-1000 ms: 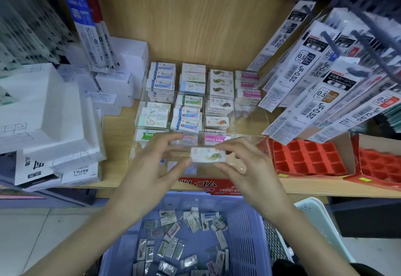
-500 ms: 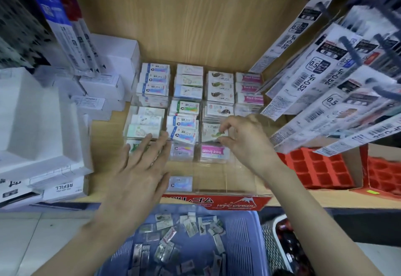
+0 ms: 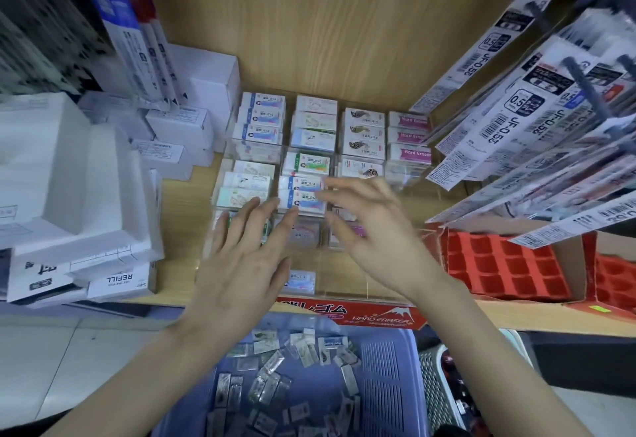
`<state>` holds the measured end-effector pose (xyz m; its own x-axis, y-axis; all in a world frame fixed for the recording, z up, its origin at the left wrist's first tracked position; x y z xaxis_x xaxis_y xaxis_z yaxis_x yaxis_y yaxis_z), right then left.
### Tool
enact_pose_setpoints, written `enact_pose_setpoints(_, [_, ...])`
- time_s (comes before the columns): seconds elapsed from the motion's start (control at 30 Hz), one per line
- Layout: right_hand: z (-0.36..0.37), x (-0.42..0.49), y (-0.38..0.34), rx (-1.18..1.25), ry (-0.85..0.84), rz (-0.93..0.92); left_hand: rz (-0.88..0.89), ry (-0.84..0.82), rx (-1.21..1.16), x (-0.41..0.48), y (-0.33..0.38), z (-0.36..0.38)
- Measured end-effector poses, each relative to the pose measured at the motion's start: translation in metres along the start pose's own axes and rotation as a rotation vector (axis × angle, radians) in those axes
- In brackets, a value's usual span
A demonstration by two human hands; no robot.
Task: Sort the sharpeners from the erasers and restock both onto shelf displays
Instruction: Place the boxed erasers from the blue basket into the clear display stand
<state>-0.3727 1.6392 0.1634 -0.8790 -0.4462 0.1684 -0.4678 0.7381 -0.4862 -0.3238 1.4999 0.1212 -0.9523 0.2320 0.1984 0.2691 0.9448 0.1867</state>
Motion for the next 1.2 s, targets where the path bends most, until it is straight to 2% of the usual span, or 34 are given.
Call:
enact_pose_setpoints(0.07, [0.01, -0.002, -0.007, -0.062, -0.01, -0.024, -0.006, 0.007, -0.021, -0.002, 0.002, -0.004])
enact_pose_setpoints(0.23, [-0.003, -0.042, -0.02, 0.105, 0.261, -0.001, -0.005, 0.05, -0.18, -0.029, -0.01, -0.028])
enact_pose_setpoints(0.37, [0.028, -0.1, -0.036, 0.226, 0.212, -0.094, 0.046, -0.017, -0.355, -0.083, -0.021, -0.016])
enact_pose_setpoints(0.43, [0.072, -0.131, -0.025, 0.245, 0.071, -0.014, 0.032, -0.045, -0.376, -0.119, -0.03, 0.005])
enact_pose_setpoints(0.53, [0.175, -0.177, 0.016, 0.232, -0.321, 0.237, -0.001, -0.062, -0.361, -0.162, -0.051, 0.043])
enact_pose_setpoints(0.63, [0.268, -0.216, 0.054, 0.328, -0.677, 0.498, -0.252, -0.144, -0.412, -0.195, -0.08, 0.097])
enact_pose_setpoints(0.7, [0.31, -0.228, 0.066, 0.362, -0.796, 0.576, -0.42, -0.2, -0.482, -0.211, -0.089, 0.126])
enact_pose_setpoints(0.77, [0.34, -0.23, 0.075, 0.402, -0.778, 0.667, -0.554, -0.217, -0.58, -0.22, -0.091, 0.141])
enact_pose_setpoints(0.93, [0.393, -0.213, 0.095, 0.503, -0.525, 0.85, -0.58, -0.184, -0.62, -0.218, -0.095, 0.14])
enact_pose_setpoints(1.07, [0.424, -0.21, 0.083, 0.143, -0.628, 0.834, -0.583, -0.163, -0.61, -0.218, -0.094, 0.14])
enact_pose_setpoints(1.2, [0.432, -0.221, 0.058, -0.007, -0.567, 0.798, -0.614, -0.146, -0.633, -0.219, -0.095, 0.14])
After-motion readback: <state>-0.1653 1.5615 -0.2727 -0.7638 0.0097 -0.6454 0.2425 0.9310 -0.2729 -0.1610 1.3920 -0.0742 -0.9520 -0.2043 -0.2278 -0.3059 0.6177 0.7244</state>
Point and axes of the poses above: each hand's wrist, its own x-axis towards the middle knuckle, its own z-axis out of the palm, y = z × x, the point moved 7 cm from there along x, towards the middle knuckle, and after that the axes turned 2 degrees about -z, right-handed, at the moved point
